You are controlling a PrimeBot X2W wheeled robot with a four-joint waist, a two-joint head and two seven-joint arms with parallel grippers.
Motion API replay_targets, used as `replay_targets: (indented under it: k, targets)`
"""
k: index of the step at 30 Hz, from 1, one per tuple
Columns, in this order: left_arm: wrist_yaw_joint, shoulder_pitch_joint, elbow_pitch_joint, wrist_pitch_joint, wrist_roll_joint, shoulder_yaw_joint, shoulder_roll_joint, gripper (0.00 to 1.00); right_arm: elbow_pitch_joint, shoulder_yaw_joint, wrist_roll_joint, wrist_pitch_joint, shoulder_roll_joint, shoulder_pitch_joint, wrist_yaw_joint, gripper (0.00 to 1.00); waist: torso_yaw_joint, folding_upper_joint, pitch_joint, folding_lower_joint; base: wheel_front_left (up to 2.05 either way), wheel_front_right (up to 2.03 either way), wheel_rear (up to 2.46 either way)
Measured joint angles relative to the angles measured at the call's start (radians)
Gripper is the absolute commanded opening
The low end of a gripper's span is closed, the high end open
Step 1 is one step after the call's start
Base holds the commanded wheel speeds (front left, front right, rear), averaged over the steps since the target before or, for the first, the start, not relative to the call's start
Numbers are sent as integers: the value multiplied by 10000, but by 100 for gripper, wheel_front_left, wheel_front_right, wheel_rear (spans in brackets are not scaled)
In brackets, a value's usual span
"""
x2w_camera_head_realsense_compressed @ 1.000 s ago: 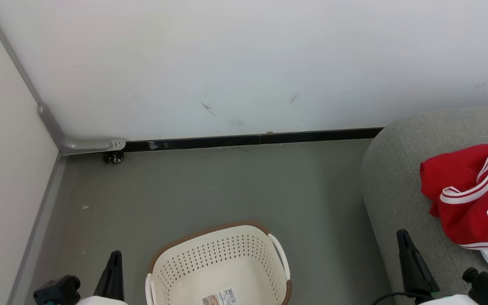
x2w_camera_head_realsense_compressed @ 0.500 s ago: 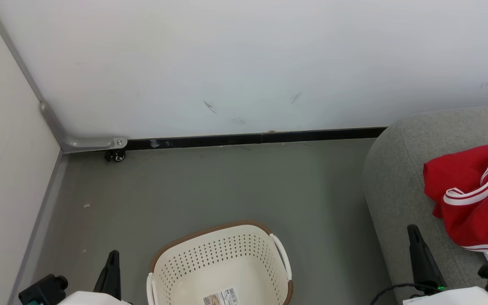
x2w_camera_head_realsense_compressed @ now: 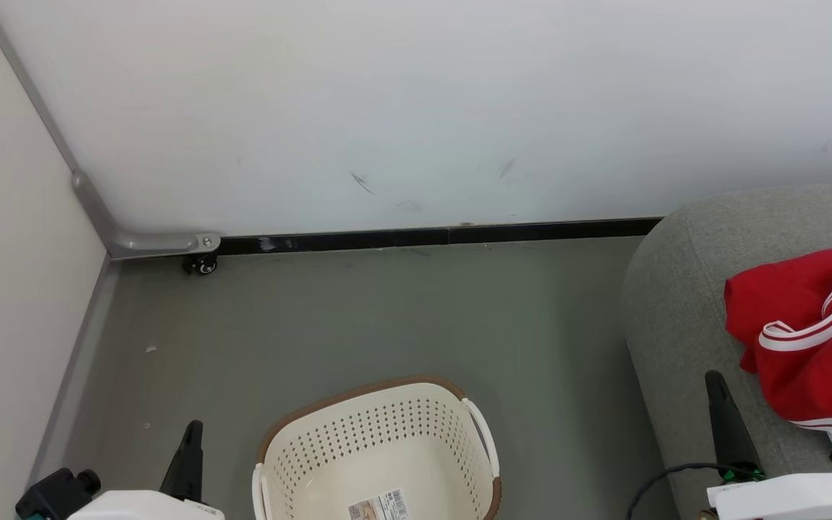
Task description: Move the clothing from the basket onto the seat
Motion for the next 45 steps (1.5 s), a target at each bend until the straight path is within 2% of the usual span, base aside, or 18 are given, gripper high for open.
replay_targets:
  k: [7,12,45]
  targets:
    - [-219,-136,42,247,-968,249,-113,0,134,-27,1068,165,-69,-160,0,0,27,0,81,-61,0,0,0]
    - [-397,-177,90,351,-1628,424,-169,0,180,-48,1848,263,-130,-397,0,0,48,0,138,-85,0,0,0]
    - [-1532,-758,295,1453,-5852,1586,-736,0,587,-259,6669,888,-391,-1236,0,0,179,0,309,-106,0,0,0]
